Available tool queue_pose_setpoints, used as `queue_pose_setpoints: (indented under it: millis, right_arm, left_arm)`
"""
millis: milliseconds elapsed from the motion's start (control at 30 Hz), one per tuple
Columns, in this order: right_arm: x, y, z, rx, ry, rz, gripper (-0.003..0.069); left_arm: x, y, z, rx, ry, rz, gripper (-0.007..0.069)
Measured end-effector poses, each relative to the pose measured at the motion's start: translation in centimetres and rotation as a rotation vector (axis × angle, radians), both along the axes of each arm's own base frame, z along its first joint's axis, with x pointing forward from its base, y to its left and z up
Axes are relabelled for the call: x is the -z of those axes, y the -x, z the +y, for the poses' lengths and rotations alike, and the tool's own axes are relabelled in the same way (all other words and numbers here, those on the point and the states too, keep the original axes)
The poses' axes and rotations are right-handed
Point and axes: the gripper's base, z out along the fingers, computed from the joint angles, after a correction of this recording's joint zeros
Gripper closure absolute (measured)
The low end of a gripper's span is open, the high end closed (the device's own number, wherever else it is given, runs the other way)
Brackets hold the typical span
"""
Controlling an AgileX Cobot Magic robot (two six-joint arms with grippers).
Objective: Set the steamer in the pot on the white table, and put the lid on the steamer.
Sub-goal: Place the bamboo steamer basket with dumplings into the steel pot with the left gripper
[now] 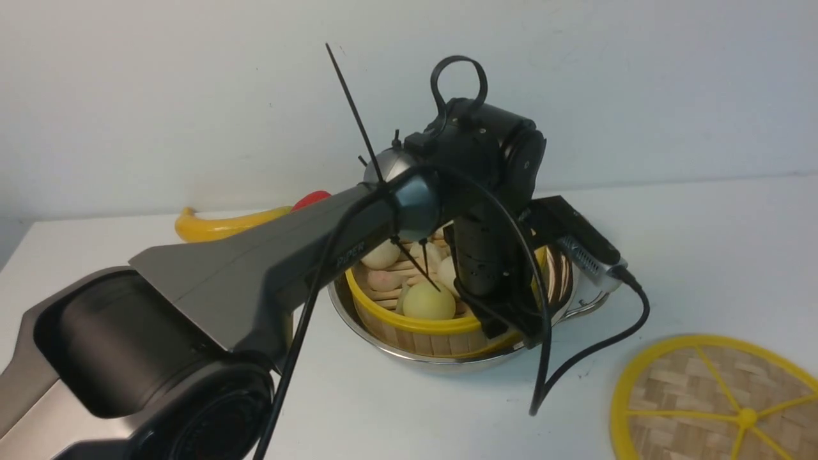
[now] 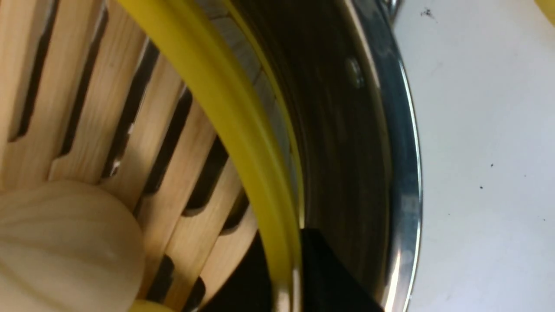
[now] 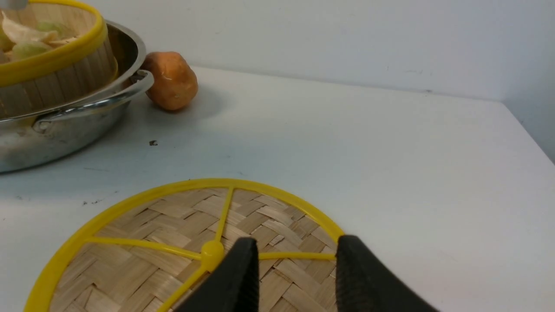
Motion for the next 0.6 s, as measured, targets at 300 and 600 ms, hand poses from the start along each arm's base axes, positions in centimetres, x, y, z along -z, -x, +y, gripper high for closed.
queue_pose_setpoints:
  millis: [300,600]
  right_arm:
    - [0.0,0.0,0.0,0.0,0.0,0.0,0.0418]
    - [0.0,0.0,0.0,0.0,0.0,0.0,0.0418]
  left_arm:
    - [-0.12,-0.1,-0.01,-0.009,0.001,-0.009,0.0491]
    - [-0.48,-0.3,0.09,-0.015,-0.002,-0.039,0.0228]
